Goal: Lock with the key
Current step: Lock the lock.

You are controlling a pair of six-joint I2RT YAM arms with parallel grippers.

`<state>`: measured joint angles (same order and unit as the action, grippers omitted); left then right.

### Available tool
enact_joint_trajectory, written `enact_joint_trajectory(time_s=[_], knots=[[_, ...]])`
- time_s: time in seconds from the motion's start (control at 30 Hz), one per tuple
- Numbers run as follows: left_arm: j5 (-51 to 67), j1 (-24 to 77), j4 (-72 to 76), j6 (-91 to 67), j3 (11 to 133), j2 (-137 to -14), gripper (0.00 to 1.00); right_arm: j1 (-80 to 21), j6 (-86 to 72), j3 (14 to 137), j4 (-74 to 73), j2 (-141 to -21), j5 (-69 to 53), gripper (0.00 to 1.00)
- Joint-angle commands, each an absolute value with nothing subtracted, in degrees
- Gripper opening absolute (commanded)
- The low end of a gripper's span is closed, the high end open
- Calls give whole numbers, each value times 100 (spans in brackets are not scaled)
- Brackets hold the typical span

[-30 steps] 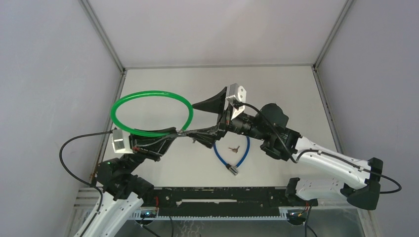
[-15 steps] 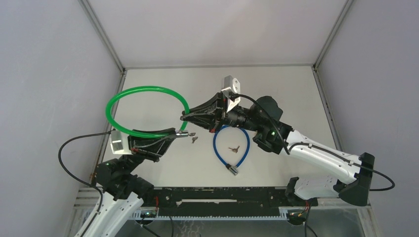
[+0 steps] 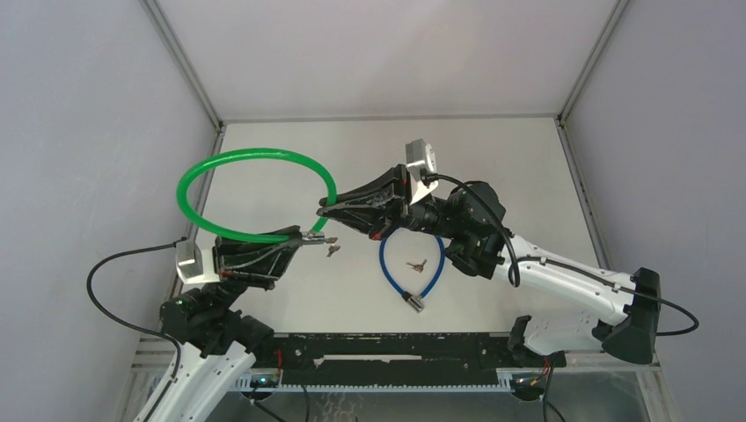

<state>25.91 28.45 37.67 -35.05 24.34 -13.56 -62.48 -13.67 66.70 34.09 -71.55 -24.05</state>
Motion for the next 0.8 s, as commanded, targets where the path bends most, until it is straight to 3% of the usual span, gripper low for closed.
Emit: enact_joint_trajectory(time_s=[0.0, 0.1, 0.2, 0.27, 0.37, 0.53, 0.77], knots=[[2473, 2848, 4302, -3527, 2818, -1315, 0, -6274, -1474, 6541, 2392, -7241, -2836, 14], [2401, 2835, 4088, -3409, 2726, -1228, 0, -6047, -1300, 6749, 1916, -6964, -2945, 60], [2432, 2817, 4078, -3422, 2757, -1212, 0, -5960, -933, 6760, 1386, -6605, -2666, 82], [2452, 2812, 4055, -3432, 2768, -1219, 0, -5921, -752, 6699, 1068, -6399, -2534, 88], [2444, 2814, 4034, -3460, 2745, -1205, 0, -5863, -659, 6502, 892, -6279, -2746, 88], [2450, 2810, 4051, -3501, 2725, -1226, 0, -5862, -597, 6407, 842, -6485, -3268, 66], [2420, 2795, 4014, -3572, 2727, -1209, 0, -5860, -626, 6405, 1107, -6642, -3345, 57]])
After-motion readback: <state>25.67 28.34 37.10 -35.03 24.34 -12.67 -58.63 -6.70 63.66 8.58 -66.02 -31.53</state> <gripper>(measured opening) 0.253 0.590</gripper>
